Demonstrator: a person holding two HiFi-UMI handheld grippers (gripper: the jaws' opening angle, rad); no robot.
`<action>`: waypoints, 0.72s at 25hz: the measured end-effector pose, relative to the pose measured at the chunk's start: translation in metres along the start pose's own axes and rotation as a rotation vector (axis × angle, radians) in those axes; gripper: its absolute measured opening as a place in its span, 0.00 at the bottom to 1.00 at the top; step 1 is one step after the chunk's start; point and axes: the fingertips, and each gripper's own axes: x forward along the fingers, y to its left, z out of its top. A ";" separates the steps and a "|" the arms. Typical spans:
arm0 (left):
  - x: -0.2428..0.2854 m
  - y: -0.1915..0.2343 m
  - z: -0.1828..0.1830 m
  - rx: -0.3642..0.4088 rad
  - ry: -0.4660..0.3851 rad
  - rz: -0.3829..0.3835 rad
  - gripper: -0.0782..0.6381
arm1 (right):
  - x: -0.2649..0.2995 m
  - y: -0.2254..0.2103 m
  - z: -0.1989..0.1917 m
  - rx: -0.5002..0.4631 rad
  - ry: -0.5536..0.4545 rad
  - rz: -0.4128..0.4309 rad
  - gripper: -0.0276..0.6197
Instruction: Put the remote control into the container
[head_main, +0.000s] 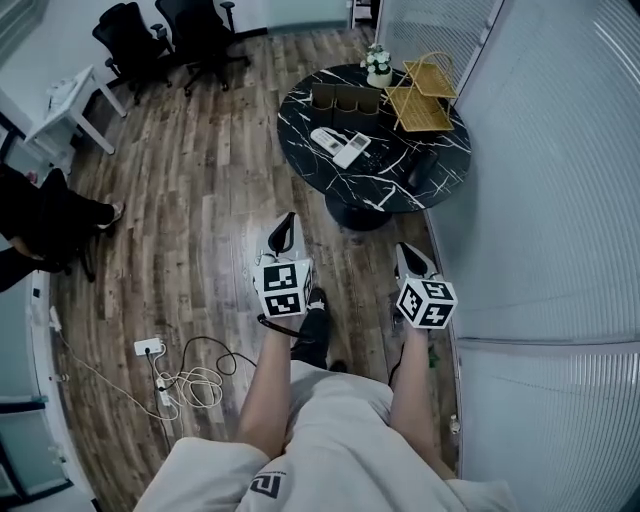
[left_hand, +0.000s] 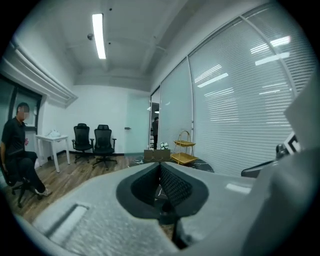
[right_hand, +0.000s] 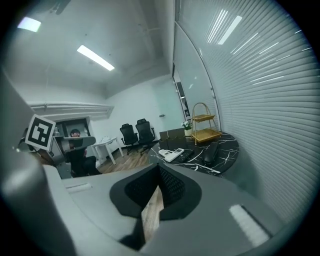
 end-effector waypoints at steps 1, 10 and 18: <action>0.011 0.001 0.001 -0.011 0.010 -0.025 0.12 | 0.009 -0.003 0.002 0.003 0.013 0.014 0.05; 0.116 0.050 0.035 -0.061 -0.055 0.022 0.12 | 0.112 -0.027 0.053 -0.023 0.033 0.035 0.05; 0.198 0.068 0.064 -0.023 -0.031 -0.089 0.12 | 0.189 -0.013 0.107 -0.087 -0.003 0.055 0.05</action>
